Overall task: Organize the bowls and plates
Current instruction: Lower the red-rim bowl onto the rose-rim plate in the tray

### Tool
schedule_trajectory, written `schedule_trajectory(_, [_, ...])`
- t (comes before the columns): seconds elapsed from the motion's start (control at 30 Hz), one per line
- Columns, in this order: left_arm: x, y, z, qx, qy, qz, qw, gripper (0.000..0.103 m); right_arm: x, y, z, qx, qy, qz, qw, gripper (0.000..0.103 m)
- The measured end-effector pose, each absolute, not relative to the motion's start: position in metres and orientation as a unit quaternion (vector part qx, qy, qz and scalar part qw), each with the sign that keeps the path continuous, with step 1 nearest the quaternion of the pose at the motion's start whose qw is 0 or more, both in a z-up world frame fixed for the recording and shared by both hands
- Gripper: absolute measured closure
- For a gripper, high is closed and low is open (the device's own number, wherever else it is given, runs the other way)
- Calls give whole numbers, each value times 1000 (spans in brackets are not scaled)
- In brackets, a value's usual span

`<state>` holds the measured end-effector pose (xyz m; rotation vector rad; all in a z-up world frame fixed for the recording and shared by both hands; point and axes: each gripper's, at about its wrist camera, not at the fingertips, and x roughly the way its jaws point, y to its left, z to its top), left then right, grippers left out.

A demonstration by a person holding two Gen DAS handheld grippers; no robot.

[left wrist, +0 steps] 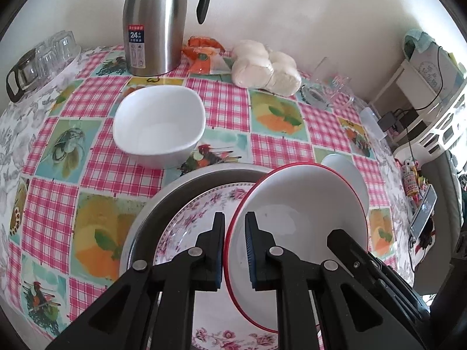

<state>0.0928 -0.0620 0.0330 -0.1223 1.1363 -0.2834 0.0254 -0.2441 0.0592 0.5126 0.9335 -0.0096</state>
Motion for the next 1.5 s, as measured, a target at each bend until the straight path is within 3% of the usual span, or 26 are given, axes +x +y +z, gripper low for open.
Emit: schedule_trajectory(1.5, [105,-51,15,-45,580,-99,807,87,37,-220,37,213,498,13,841,88])
